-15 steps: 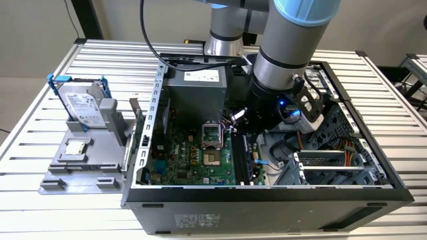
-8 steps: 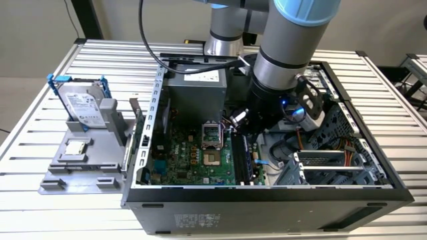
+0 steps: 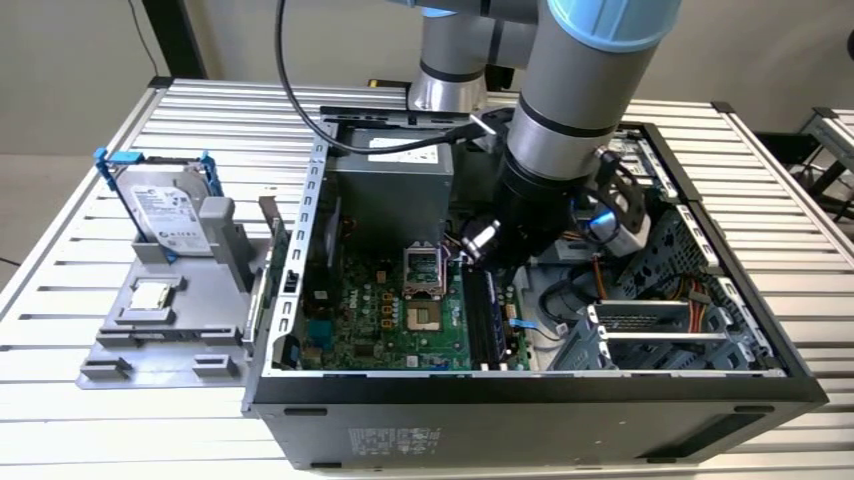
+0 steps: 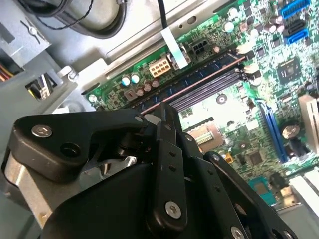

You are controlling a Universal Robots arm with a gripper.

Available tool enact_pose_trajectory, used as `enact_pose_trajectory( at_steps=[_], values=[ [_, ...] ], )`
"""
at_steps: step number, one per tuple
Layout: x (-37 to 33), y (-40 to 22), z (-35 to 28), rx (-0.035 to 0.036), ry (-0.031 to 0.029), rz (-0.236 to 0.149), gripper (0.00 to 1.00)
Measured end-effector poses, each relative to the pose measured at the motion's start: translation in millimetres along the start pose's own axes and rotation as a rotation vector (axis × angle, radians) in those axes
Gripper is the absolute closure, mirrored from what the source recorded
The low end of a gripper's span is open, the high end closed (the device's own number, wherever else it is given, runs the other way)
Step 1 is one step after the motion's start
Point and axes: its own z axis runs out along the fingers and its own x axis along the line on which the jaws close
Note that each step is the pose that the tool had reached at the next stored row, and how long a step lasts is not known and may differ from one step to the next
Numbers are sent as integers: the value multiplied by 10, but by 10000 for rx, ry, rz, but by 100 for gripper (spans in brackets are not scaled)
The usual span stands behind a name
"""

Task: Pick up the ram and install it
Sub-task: 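Press down the ram until it locks into place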

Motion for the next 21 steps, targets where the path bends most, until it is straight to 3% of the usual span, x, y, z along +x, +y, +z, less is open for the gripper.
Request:
enact_pose_trajectory(
  at_steps=[21],
  values=[
    [-1, 0, 0, 35, 38, -3127, 100]
  ],
)
